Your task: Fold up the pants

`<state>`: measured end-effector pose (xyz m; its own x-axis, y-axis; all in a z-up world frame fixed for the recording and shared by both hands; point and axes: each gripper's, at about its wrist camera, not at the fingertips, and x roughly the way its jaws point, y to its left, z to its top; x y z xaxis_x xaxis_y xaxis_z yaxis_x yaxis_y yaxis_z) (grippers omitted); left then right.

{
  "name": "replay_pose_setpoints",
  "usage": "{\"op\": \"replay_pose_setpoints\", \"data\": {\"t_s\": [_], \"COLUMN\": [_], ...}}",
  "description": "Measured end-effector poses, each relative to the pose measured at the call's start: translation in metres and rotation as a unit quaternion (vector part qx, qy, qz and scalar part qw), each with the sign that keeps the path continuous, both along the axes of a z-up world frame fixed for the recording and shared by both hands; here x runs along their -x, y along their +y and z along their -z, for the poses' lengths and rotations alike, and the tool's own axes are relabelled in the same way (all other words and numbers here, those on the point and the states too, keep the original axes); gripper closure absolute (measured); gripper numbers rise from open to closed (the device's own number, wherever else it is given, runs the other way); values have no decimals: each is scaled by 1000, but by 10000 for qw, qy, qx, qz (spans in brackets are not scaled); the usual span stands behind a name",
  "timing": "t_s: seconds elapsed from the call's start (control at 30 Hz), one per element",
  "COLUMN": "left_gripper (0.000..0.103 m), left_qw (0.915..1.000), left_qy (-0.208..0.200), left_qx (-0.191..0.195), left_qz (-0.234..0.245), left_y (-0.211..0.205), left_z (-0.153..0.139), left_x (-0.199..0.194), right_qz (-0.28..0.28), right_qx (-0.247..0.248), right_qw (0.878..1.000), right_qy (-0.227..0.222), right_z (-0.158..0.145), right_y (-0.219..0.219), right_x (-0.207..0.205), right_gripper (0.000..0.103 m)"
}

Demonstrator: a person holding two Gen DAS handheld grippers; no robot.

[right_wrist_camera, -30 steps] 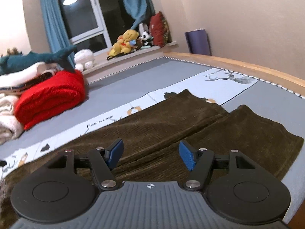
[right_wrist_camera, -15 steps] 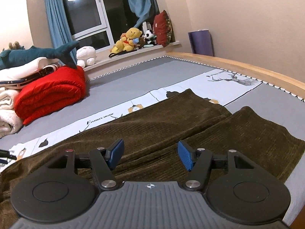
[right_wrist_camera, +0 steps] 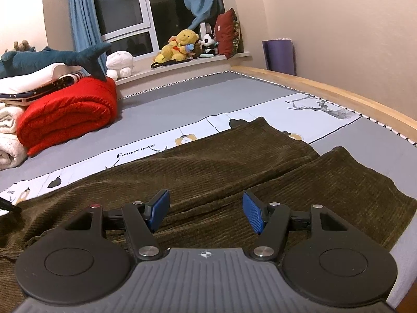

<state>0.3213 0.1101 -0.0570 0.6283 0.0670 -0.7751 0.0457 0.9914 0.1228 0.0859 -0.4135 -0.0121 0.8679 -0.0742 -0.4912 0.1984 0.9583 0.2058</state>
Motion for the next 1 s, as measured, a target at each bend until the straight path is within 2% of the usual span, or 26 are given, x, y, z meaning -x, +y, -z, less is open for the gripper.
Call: {"op": "replay_pose_setpoints", "data": {"t_s": [0.07, 0.2, 0.3, 0.4, 0.47, 0.53, 0.6, 0.63, 0.67, 0.73, 0.8, 0.87, 0.93, 0.97, 1.0], "left_gripper": [88, 88, 88, 88, 86, 86, 85, 84, 72, 55, 55, 47, 38, 37, 37], "left_qw": [9995, 9955, 9930, 9924, 9933, 9923, 9841, 9752, 9628, 9444, 9390, 9371, 9302, 9264, 9263], "left_qy": [-304, -891, -1083, -1023, -797, -514, -464, -479, -538, -479, -354, -126, 137, 231, 260], "left_qx": [46, 274, 458, 687, 825, 1124, 1675, 2083, 2535, 3082, 3199, 3294, 3526, 3626, 3620], "left_qz": [-92, -144, -69, 71, 162, 15, -360, -574, -768, -1039, -1210, -1149, -1013, -992, -1015], "left_y": [-7, -27, -46, -62, -67, -63, -47, -38, -29, -18, -11, -13, -12, -13, -14], "left_z": [-21, -61, -73, -67, -54, -40, -28, -27, -27, -20, -15, -9, -3, 1, 3], "left_x": [23, 94, 156, 210, 235, 250, 261, 264, 266, 267, 266, 262, 257, 256, 255], "right_qz": [21, 34, 33, 59, 99, 120, 104, 95, 88, 62, 12, -47, -74, -77, -72], "right_qx": [-2, 19, -2, -73, -186, -336, -483, -543, -570, -592, -590, -634, -708, -745, -775], "right_qw": [10000, 10000, 10000, 9999, 9998, 9993, 9986, 9984, 9982, 9982, 9982, 9979, 9973, 9970, 9968], "right_qy": [17, 23, 36, 42, 50, 109, 164, 152, 134, 105, 96, 132, 179, 195, 203], "right_z": [-1, -3, -5, -7, -8, -9, -10, -10, -11, -12, -13, -12, -12, -12, -11], "right_y": [0, 2, 2, -1, -5, -10, -12, -13, -13, -13, -12, -13, -14, -15, -15], "right_x": [0, 2, 4, 9, 11, 11, 12, 13, 15, 19, 21, 22, 21, 21, 20], "right_gripper": [39, 39, 39, 39, 39, 39, 39, 39, 39, 39, 39, 39, 39, 39, 39]}}
